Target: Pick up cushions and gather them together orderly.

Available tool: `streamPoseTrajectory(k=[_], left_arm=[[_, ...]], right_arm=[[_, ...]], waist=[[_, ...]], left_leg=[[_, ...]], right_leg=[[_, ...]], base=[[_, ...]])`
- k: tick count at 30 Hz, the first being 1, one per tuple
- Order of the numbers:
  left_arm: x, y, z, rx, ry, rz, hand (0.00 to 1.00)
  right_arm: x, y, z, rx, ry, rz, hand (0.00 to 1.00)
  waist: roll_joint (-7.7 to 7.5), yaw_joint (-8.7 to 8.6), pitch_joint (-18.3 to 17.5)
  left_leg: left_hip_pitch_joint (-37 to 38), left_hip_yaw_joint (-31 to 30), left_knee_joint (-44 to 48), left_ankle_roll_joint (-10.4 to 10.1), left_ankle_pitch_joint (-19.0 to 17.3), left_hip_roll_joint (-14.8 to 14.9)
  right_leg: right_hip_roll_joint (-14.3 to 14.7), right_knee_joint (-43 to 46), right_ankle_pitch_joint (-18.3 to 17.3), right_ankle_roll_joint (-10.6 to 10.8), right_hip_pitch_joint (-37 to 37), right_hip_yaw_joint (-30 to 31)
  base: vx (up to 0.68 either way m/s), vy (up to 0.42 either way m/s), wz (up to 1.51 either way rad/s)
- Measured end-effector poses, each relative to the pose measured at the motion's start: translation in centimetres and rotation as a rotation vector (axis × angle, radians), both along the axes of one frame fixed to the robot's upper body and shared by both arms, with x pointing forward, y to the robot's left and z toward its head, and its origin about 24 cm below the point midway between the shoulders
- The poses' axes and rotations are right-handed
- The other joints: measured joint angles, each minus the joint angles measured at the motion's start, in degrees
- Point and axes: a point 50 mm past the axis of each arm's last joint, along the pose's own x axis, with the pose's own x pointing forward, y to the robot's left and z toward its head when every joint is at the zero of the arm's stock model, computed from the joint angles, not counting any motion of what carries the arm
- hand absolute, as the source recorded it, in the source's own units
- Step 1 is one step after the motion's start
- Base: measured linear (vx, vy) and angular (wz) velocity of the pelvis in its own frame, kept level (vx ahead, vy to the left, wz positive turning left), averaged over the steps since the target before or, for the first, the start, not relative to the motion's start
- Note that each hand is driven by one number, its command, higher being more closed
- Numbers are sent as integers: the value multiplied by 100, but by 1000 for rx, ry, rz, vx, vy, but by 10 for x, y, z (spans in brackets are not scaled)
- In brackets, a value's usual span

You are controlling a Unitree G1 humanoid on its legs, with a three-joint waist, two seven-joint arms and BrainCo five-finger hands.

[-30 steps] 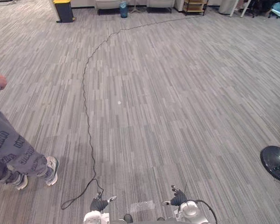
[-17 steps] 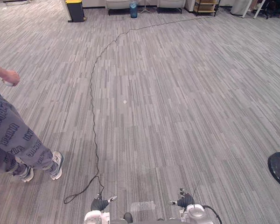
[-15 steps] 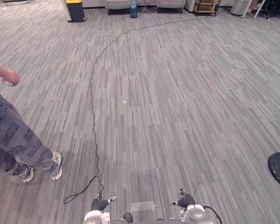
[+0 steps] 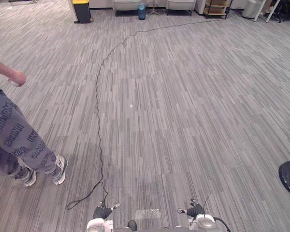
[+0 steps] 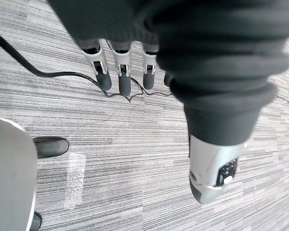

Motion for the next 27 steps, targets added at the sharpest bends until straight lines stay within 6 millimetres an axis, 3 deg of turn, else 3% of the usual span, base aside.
streamPoseTrajectory(k=[21, 23, 25, 27], left_arm=[[2, 2, 0, 0, 5, 1, 0], [5, 7, 3, 2, -16, 22, 0], [12, 10, 7, -18, -61, 92, 0], [16, 10, 8, -25, -74, 102, 0]], right_arm=[[-11, -8, -2, 24, 15, -134, 0], [-10, -7, -2, 32, 9, -151, 0], [-10, -12, -2, 38, 1, -206, 0], [-7, -16, 0, 35, -11, -219, 0]], waist=[[-27, 37, -53], [-85, 36, -18], [-38, 83, 156], [19, 111, 234]], left_leg=[[-329, -319, 86, -18, 13, -17], [-890, -229, 1004, -10, -383, 5], [-1668, 495, 2854, -186, -1078, 363], [-1975, 812, 3657, -244, -1441, 676]], right_leg=[[-23, 6, -140, -10, -136, -355], [-86, 60, -129, -20, -266, -422], [-61, 188, -204, -74, -190, -411], [-49, 233, -342, -108, -83, -391]], base=[[6, -6, 9], [54, 1, 7], [53, 34, -8], [53, 126, -13]])
